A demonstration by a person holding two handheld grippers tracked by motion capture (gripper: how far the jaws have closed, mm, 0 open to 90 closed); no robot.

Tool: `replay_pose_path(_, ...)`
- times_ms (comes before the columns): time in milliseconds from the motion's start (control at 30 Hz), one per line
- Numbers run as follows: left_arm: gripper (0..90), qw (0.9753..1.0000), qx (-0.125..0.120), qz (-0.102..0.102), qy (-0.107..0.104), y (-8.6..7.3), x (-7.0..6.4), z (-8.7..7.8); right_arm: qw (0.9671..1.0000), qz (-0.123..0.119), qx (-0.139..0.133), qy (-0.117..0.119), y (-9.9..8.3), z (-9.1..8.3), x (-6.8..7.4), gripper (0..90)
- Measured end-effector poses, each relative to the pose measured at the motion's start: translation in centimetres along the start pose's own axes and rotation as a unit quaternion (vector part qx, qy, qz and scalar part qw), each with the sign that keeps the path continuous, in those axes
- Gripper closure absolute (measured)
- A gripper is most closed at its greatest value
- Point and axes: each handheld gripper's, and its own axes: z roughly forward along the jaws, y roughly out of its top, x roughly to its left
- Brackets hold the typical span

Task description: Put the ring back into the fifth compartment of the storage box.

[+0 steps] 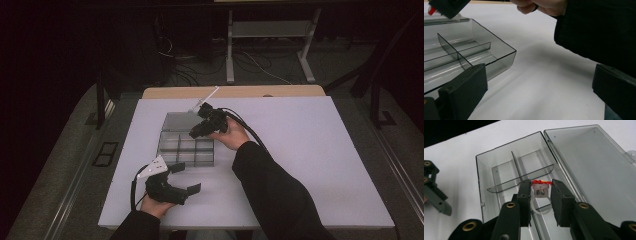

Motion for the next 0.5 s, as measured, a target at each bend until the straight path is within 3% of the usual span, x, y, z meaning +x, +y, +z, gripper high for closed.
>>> replay_pose_path(500,0.0,1.0,-0.002,0.003,-0.001,0.0,0.0,0.0,0.9998,0.013,0.01,0.009,-0.4,2.9,-0.4,68.9)
